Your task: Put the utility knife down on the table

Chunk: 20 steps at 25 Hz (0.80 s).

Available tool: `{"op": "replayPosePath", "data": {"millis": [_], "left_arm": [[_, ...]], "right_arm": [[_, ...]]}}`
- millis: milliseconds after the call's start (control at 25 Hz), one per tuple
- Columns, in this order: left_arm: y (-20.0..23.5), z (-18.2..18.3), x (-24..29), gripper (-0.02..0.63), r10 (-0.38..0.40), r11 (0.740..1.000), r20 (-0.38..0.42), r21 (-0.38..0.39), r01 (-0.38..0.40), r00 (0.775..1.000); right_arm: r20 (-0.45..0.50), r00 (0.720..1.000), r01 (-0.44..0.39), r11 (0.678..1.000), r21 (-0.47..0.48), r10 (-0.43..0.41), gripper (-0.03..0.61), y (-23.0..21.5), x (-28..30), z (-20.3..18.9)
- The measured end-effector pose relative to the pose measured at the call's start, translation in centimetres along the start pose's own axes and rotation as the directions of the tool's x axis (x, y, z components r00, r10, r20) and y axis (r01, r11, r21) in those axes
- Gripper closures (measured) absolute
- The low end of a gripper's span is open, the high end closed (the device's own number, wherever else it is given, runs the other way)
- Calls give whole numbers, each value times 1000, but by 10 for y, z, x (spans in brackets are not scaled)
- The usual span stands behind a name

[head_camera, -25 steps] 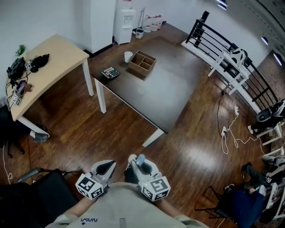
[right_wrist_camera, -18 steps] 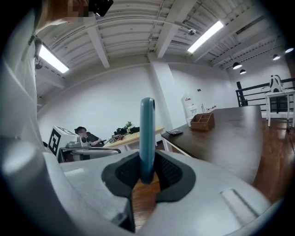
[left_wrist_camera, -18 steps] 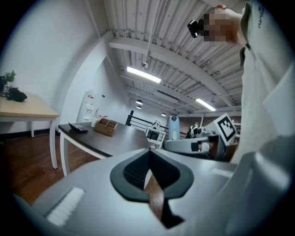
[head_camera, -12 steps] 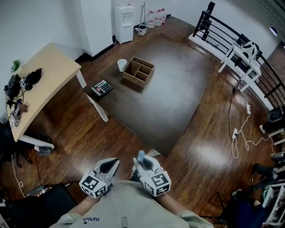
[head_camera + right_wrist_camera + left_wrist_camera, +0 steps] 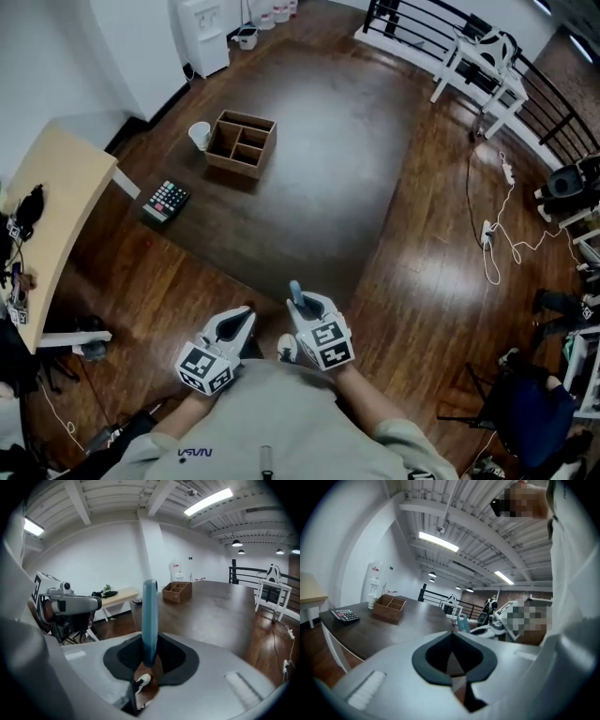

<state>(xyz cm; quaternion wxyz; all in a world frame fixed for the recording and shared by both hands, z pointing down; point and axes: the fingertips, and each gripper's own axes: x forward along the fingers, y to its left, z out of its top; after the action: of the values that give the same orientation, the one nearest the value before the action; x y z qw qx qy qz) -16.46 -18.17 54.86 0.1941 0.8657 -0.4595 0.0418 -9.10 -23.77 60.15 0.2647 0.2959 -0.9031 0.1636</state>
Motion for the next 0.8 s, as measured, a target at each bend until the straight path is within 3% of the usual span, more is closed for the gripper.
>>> {"op": "replayPosePath", "data": {"millis": [160, 320, 480, 600, 800], "left_arm": [[25, -2, 37, 612, -84, 996, -62, 26, 85, 995], [61, -5, 75, 612, -154, 984, -161, 65, 166, 975], [82, -13, 100, 612, -230, 963, -256, 77, 257, 939], [87, -21, 111, 612, -294, 944, -306, 57, 326, 905], [90, -29, 127, 612, -379, 907, -358, 36, 419, 853]], "right_arm": [[-93, 993, 75, 997, -19, -77, 511, -28, 29, -9], [-216, 960, 173, 984, -44, -178, 511, -62, 63, -21], [-351, 910, 215, 975, -55, -220, 509, -80, 91, -41], [-436, 879, 208, 978, -13, -193, 511, -78, 104, -52], [-505, 844, 197, 980, -23, -181, 509, -74, 110, -52]]}}
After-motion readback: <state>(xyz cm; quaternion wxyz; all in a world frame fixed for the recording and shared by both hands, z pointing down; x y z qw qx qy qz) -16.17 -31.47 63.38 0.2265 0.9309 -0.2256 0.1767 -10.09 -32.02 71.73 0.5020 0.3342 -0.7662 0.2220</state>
